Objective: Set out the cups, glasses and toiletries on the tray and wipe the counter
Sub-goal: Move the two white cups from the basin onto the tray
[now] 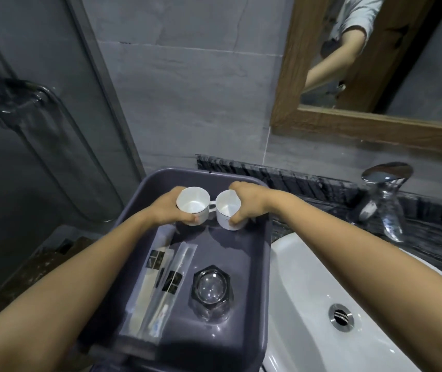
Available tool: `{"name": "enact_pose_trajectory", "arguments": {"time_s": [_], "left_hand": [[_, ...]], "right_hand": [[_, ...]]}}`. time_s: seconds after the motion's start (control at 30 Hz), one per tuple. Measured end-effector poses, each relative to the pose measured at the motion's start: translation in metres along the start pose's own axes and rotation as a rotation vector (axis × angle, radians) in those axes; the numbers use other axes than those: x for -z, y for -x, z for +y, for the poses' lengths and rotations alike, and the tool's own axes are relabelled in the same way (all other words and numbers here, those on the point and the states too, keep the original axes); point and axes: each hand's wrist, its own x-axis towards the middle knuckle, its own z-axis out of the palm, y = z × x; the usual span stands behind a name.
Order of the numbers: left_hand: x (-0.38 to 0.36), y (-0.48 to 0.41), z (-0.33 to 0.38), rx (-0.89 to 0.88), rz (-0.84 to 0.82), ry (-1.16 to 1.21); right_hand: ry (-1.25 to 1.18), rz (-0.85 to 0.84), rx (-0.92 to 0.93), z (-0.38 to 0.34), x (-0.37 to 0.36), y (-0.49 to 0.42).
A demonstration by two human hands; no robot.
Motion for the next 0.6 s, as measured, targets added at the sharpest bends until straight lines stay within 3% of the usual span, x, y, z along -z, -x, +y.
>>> {"name": "enact_pose_trajectory", "arguments": {"time_s": [0.33,0.6], "left_hand": [[0.010,0.012,0.068,-0.065,-0.049,-0.060],[-0.021,0.027,0.137,-0.170,-0.090,0.083]], "right_hand": [[-0.042,0.096,-0.052,0.010,0.059,0.077],[-0.083,0.196,-0.131,0.038,0.083,0.166]]}}
